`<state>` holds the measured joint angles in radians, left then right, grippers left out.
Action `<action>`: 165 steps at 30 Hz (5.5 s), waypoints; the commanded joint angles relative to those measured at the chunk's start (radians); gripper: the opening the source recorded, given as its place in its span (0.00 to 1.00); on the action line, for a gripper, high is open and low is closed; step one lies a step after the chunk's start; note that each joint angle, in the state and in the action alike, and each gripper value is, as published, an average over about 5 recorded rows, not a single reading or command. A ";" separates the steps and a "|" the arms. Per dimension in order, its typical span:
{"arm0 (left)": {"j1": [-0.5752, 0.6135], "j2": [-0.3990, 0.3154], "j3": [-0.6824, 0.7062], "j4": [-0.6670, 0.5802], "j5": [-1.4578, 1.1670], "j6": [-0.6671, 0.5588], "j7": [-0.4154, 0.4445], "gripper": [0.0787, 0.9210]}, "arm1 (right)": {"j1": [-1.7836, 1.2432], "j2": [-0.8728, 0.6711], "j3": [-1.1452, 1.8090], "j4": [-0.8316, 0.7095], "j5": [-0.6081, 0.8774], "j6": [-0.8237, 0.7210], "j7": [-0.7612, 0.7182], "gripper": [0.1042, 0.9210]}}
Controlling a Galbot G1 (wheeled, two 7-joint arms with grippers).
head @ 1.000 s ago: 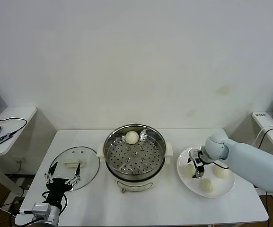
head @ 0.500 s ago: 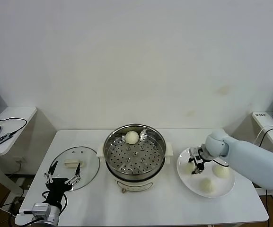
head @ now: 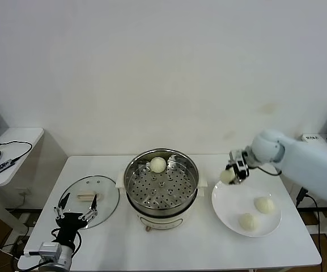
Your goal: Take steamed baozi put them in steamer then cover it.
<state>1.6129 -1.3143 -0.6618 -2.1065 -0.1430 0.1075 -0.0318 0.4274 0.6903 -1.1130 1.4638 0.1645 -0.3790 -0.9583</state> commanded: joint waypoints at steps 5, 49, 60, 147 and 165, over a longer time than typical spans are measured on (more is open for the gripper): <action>0.002 0.002 0.002 -0.003 -0.002 0.007 -0.003 0.88 | 0.330 0.206 -0.170 0.064 0.319 -0.107 0.078 0.59; 0.007 -0.017 -0.022 -0.013 0.004 0.003 -0.002 0.88 | -0.012 0.675 -0.140 -0.217 0.448 -0.348 0.238 0.61; 0.009 -0.020 -0.019 -0.022 0.005 0.004 -0.002 0.88 | 0.111 0.563 -0.131 -0.122 0.407 -0.331 0.133 0.87; 0.052 -0.017 -0.021 0.003 0.059 0.005 -0.005 0.88 | -0.707 -0.210 0.453 0.089 -0.327 0.031 -0.123 0.64; 0.050 -0.021 -0.016 -0.012 0.057 0.004 -0.006 0.88 | -0.472 -0.262 0.406 0.122 -0.232 0.022 -0.145 0.54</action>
<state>1.6635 -1.3351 -0.6782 -2.1188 -0.0855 0.1114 -0.0384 -0.1943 0.4446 -0.6585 1.5765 -0.1145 -0.3553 -1.0985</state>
